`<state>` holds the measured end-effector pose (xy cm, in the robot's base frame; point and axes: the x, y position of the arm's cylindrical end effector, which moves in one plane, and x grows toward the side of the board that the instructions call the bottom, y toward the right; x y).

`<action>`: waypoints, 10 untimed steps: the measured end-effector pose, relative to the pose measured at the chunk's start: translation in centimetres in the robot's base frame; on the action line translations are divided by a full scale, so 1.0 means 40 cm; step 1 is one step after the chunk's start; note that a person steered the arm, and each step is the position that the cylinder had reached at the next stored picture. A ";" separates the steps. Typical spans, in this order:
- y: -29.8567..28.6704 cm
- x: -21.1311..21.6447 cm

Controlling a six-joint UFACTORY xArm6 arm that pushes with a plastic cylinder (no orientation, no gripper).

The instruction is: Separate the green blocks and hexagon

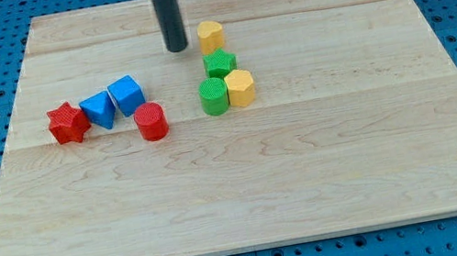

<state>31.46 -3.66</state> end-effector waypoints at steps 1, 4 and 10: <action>0.087 -0.017; 0.267 0.137; 0.217 0.181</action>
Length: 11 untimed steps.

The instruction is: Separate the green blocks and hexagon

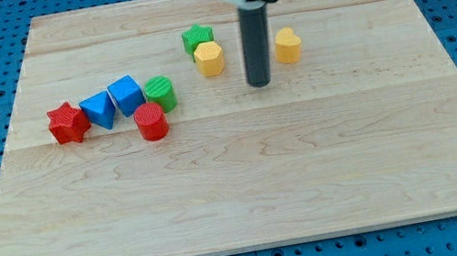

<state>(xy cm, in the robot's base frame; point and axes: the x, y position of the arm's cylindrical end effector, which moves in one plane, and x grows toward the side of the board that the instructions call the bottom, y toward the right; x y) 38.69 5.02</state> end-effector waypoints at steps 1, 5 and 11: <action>-0.126 -0.171; -0.235 0.015; -0.150 -0.334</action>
